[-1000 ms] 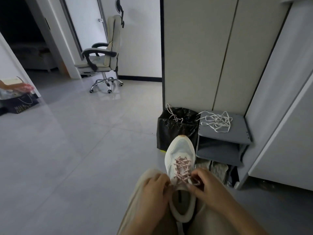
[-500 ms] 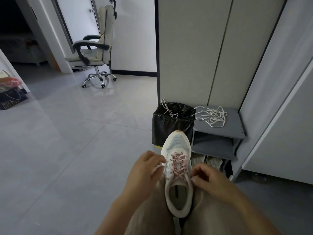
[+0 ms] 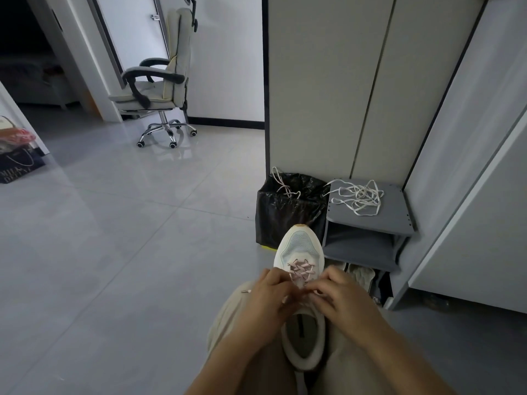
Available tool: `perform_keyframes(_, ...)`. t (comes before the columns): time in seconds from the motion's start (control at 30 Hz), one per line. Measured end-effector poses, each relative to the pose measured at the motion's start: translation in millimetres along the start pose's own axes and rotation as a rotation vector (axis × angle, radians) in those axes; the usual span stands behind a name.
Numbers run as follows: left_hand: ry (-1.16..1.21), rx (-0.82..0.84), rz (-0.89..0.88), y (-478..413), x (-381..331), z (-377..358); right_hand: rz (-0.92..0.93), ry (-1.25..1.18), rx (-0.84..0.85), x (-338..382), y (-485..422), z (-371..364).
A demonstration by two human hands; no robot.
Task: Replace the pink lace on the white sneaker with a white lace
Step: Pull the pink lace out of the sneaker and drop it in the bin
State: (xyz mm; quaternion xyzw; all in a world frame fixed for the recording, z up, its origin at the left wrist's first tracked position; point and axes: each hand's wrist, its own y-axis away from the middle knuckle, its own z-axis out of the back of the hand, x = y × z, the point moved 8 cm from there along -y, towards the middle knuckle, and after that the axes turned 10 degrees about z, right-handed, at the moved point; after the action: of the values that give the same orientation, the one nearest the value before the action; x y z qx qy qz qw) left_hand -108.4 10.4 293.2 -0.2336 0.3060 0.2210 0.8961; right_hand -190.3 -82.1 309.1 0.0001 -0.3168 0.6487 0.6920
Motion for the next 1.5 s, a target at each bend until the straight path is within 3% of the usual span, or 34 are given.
perform_keyframes(0.17, -0.112, -0.083, 0.000, 6, 6, 6, 0.001, 0.021, 0.172, 6, -6, -15)
perform_keyframes(0.33, 0.121, -0.150, 0.166, 11, 17, 16, -0.152, -0.047, -0.031, -4, 6, -16)
perform_keyframes(0.4, 0.265, -0.258, 0.271, 18, 29, 30, -0.189, 0.001, -0.093, -6, 12, -11)
perform_keyframes(0.47, 0.343, -0.354, 0.377, 25, 42, 41, -0.193, 0.058, -0.083, -4, 16, -10)
perform_keyframes(0.57, 0.265, -0.347, 0.440, 27, 45, 40, -0.210, 0.092, -0.024, -3, 18, -14)
perform_keyframes(0.67, -0.112, -0.355, 0.168, 29, 8, 36, -0.214, 0.020, -0.001, -1, 17, -13)
perform_keyframes(0.73, -0.370, -0.228, -0.067, 29, -21, 16, -0.225, -0.035, 0.028, 0, 16, -13)
perform_keyframes(0.8, -0.486, -0.175, -0.122, 25, -34, 10, -0.224, -0.054, 0.052, 1, 14, -13)
perform_keyframes(1.03, -0.438, -0.231, -0.146, 16, -21, 22, -0.215, 0.013, 0.087, 6, 14, -10)
perform_keyframes(1.17, -0.154, -0.579, 0.203, 27, 27, 84, -0.225, 0.061, 0.047, 7, 15, -1)
perform_keyframes(1.2, -0.133, -0.595, 0.250, 28, 37, 91, -0.234, 0.054, 0.047, 8, 15, 0)
perform_keyframes(1.37, -0.259, -0.428, 0.194, 16, 23, 55, -0.269, 0.025, 0.055, 6, 11, 2)
perform_keyframes(1.5, -0.386, -0.231, -0.149, 16, -27, -7, -0.308, 0.003, -0.003, -5, 18, -3)
